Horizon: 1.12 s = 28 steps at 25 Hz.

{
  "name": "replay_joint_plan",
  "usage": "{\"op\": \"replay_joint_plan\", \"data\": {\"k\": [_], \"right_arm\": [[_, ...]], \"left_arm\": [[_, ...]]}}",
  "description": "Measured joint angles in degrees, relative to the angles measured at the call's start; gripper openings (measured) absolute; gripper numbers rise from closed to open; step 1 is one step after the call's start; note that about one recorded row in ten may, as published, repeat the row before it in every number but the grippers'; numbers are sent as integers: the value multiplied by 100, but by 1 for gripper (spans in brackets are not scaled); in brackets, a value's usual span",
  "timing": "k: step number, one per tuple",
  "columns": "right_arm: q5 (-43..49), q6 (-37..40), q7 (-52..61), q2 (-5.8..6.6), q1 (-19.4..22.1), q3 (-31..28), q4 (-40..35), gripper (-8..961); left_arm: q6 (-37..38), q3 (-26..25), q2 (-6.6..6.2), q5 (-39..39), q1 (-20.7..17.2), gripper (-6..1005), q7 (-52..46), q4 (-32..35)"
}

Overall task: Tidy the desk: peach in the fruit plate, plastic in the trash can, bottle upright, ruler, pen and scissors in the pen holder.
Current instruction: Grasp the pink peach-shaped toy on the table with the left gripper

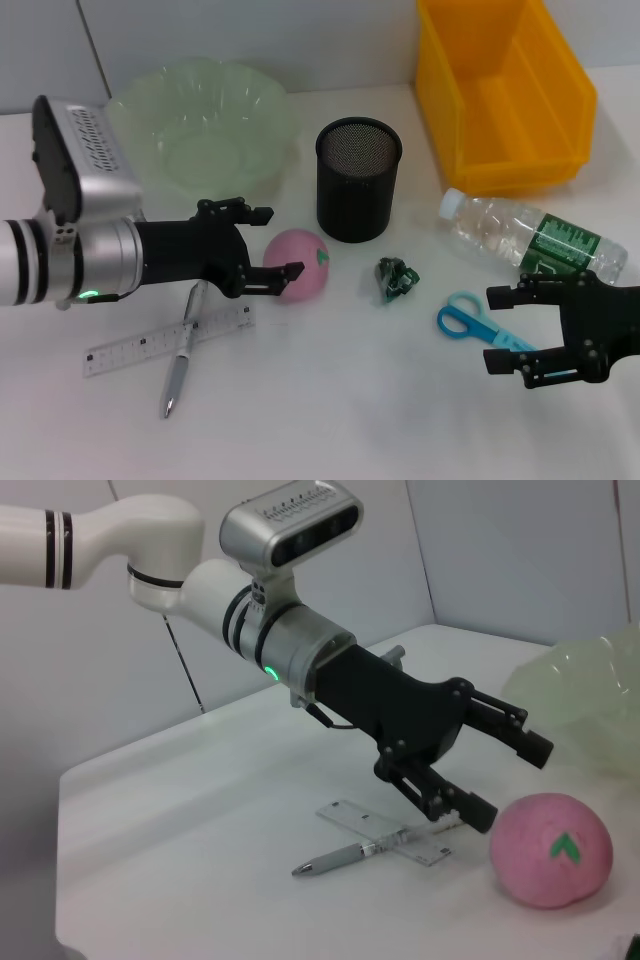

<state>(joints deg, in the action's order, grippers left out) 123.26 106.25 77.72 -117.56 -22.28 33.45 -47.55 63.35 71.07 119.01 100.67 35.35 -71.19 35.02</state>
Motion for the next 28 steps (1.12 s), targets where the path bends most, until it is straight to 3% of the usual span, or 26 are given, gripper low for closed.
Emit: {"op": "replay_joint_plan", "data": {"k": [7,14,24,28], "right_arm": [[8,9,3,-32,-28,6,-1,822],[17,10,6,-50,-85,3,-4,821],[23,0,7,-72,-102,12,0,821],[23,-1,6,-87,-108,12,0,821]], "left_arm": [[-377,455,8,-8,72,828,-43,-124],[-570,478,8,-14,276,828,-13,-523],[-550,497,8,-14,293,829,-56,-529],[-622,514,8,-20,299,732,-45,-530]]}}
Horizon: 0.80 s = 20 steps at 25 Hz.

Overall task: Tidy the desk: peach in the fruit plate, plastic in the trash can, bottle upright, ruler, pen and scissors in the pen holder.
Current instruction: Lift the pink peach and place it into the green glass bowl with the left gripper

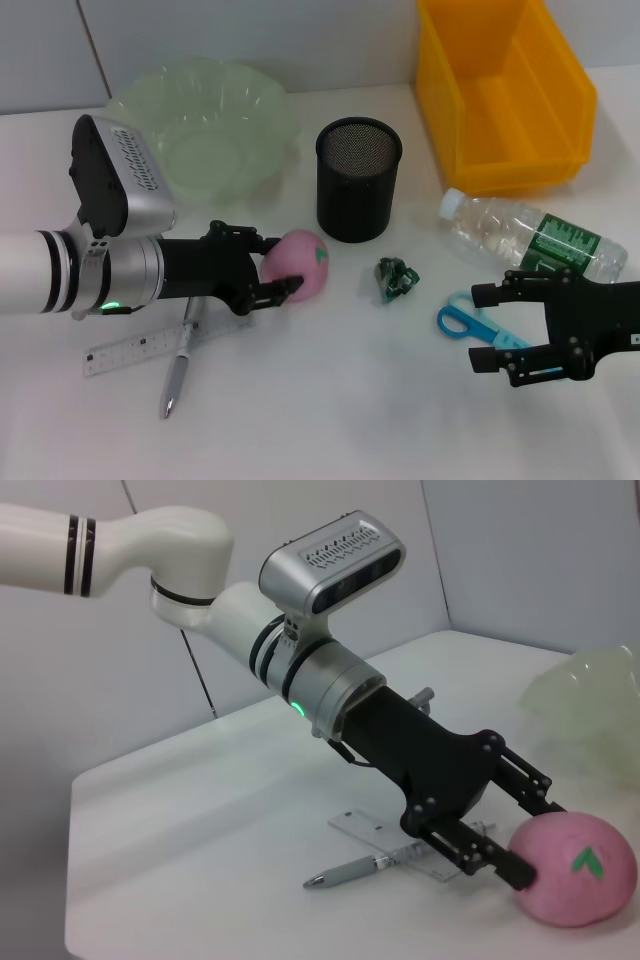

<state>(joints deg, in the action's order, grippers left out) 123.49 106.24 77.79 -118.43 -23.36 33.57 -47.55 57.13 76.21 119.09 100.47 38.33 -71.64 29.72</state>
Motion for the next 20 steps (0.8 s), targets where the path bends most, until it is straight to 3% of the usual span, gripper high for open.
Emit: {"op": "replay_joint_plan", "data": {"k": [4,10,20], "right_arm": [[0,1,0,-17,-2,0,1,821],[0,1,55,-18,-9,0,0,821],[-28,10,167,-13,-19,0,-38,820]], "left_arm": [[-73,27,0,-126,0,554,-3,-8],[-110,52,0,-208,-6,372,14,-9],[-1,124,0,-400,-100,272,-1,36]]}}
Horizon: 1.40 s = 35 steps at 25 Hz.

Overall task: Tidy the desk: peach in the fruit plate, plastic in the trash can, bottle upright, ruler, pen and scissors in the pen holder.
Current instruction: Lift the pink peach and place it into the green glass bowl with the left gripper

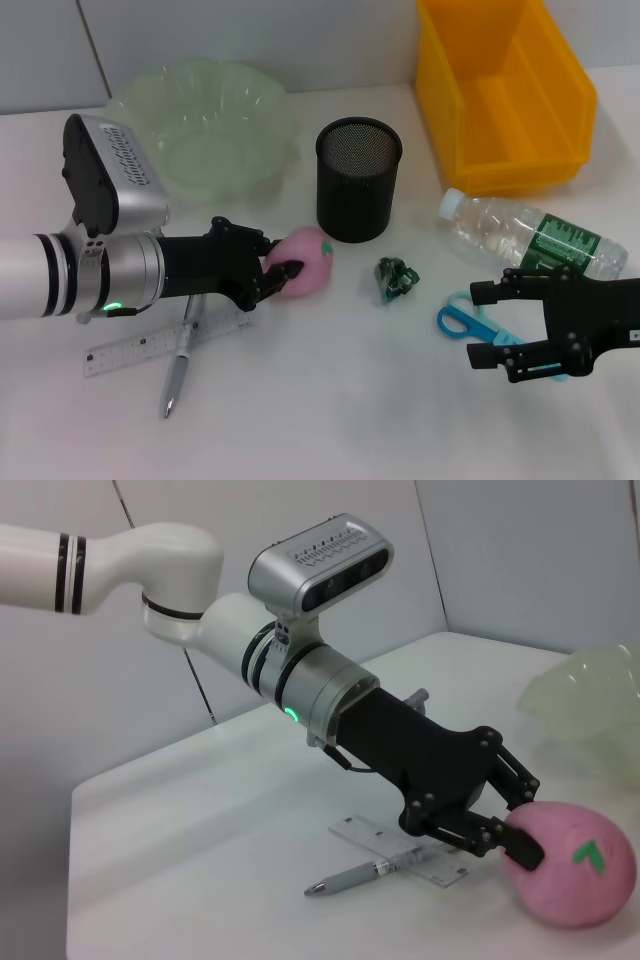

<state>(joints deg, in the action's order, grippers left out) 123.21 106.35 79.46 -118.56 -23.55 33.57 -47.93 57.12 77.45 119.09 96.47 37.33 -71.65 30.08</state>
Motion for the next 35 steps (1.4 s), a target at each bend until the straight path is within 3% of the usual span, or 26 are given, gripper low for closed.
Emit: {"op": "replay_joint_plan", "data": {"k": [8,12,14,18,19,24,29,35], "right_arm": [[2,7,69,-13,0,1,-4,820],[3,10,70,-17,0,-1,-6,820],[3,12,70,-17,0,-1,-6,820],[5,33,58,-18,0,0,-3,820],[4,65,47,-18,0,0,-2,820],[-12,203,45,-18,-9,8,-19,820],[-16,246,63,-19,-39,9,-31,819],[-17,289,67,-24,-51,9,-44,819]], "left_arm": [[482,-1,-19,-174,-246,258,30,303],[1137,-2,-26,-233,-734,251,-38,1134],[1318,-34,-44,-451,-1155,252,-75,1877],[1305,-196,-59,-564,-1397,271,-65,2403],[1232,-502,-62,-599,-1403,276,-65,2544],[694,-1038,-62,-690,-1108,300,-33,2369],[-207,-1046,-77,-662,-728,324,121,1918],[-561,-1031,-82,-653,-473,353,291,1576]]}}
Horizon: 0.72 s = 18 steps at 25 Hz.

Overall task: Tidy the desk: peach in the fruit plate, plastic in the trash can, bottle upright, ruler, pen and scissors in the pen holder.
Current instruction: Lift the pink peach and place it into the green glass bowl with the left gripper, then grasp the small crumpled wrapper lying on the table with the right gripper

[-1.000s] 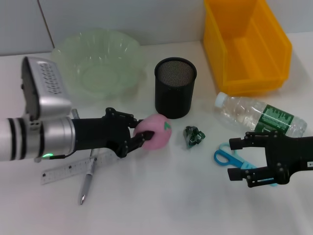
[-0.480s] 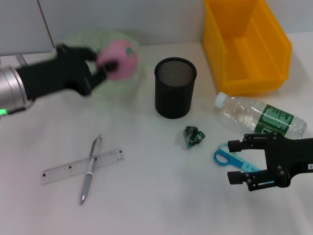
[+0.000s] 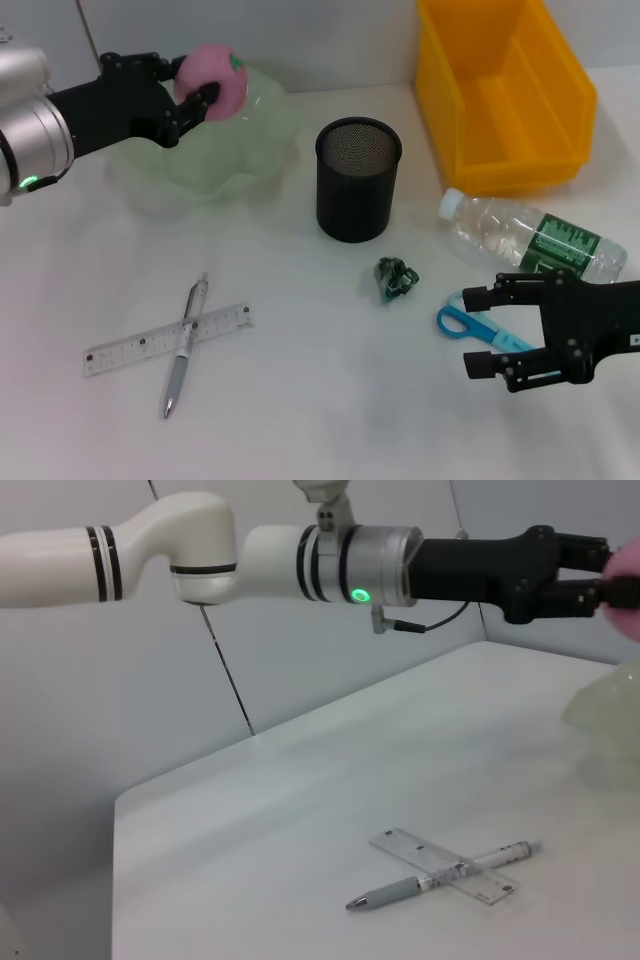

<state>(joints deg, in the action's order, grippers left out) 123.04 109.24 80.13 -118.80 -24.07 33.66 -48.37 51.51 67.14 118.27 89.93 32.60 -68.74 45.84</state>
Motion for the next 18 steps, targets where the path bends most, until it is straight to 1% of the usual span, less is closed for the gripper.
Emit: {"op": "replay_joint_plan", "data": {"k": [1,3,4,12,15,16,18], "right_arm": [[0,1,1,-1,-5,0,-6,819],[0,-5,1,-1,-8,0,-6,819],[2,-29,2,-2,-8,0,-6,819],[7,-52,5,-2,-25,-4,-5,819],[2,-62,59,-5,-47,-29,-13,819],[-8,-64,225,-10,-75,-59,-82,819],[-20,-71,355,-9,-85,-75,-159,819]], "left_arm": [[-153,9,4,2,55,358,11,-49],[-153,9,4,2,55,367,11,-49],[-224,18,5,4,112,372,6,-94],[-236,27,-3,40,128,634,-29,-92],[88,42,-9,66,-57,729,-119,102],[527,48,-9,70,-249,750,-145,267],[945,58,-6,73,-429,792,-127,398]]}}
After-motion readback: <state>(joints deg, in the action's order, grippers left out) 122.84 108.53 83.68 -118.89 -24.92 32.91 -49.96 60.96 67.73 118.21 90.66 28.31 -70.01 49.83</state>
